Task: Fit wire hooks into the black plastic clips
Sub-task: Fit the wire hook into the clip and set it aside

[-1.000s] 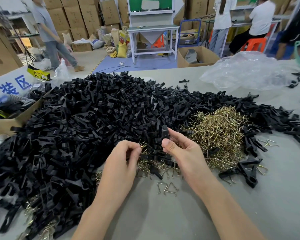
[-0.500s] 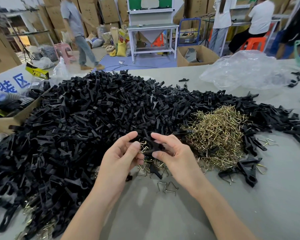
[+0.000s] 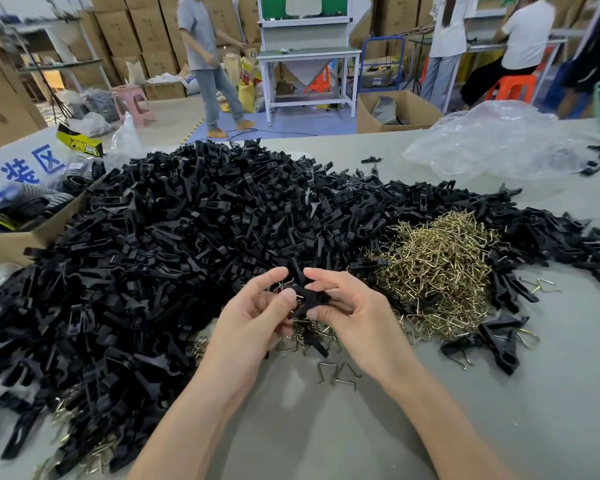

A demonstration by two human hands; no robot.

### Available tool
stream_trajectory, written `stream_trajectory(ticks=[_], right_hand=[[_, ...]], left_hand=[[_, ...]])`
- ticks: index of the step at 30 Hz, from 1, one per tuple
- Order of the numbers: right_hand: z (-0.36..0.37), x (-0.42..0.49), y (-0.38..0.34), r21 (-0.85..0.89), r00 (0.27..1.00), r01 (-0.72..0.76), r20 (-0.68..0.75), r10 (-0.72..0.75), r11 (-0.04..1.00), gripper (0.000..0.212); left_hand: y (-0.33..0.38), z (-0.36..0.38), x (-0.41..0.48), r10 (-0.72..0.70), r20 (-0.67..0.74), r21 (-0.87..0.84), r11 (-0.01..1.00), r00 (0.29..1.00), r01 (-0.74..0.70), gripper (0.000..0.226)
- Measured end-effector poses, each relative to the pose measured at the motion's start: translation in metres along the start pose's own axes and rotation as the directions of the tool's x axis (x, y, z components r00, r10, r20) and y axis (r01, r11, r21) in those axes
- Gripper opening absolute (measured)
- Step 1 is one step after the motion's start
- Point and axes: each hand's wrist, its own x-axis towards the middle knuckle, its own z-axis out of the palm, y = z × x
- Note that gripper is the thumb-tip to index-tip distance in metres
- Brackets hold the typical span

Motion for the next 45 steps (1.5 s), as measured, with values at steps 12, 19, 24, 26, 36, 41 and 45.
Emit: stream_trajectory(ticks=[12, 19, 24, 26, 36, 41, 45], right_hand=[[-0.003, -0.002, -0.003, 0.082, 0.997, 0.011, 0.074, -0.017, 0.997, 0.039], [-0.001, -0.003, -0.004, 0.173, 0.997, 0.034, 0.068, -0.047, 0.984, 0.039], [-0.002, -0.003, -0.007, 0.124, 0.996, 0.067, 0.050, -0.074, 0.990, 0.039], [-0.001, -0.003, -0.007, 0.133, 0.997, 0.057, 0.043, -0.063, 0.989, 0.035], [-0.001, -0.004, -0.011, -0.009, 1.000, 0.018, 0.022, -0.018, 1.000, 0.037], [0.000, -0.004, -0.018, 0.238, 0.993, -0.088, 0.095, 0.067, 0.967, 0.030], [0.005, -0.006, -0.017, 0.414, 0.986, -0.147, 0.131, 0.101, 0.899, 0.011]], left_hand=[[0.013, -0.001, -0.010, -0.174, 0.304, -0.209, 0.947, 0.937, 0.244, 0.034], [0.012, 0.005, -0.014, -0.176, 0.327, -0.285, 0.918, 0.929, 0.274, 0.037], [0.011, 0.004, -0.013, -0.178, 0.342, -0.350, 0.887, 0.923, 0.301, 0.040], [0.009, 0.004, -0.014, -0.166, 0.348, -0.353, 0.888, 0.922, 0.293, 0.040], [-0.002, 0.005, -0.009, -0.104, 0.353, -0.312, 0.924, 0.930, 0.222, 0.051], [-0.005, 0.012, -0.007, -0.083, 0.320, -0.339, 0.920, 0.944, 0.196, 0.055], [-0.006, 0.015, -0.009, -0.057, 0.291, -0.362, 0.917, 0.955, 0.165, 0.055]])
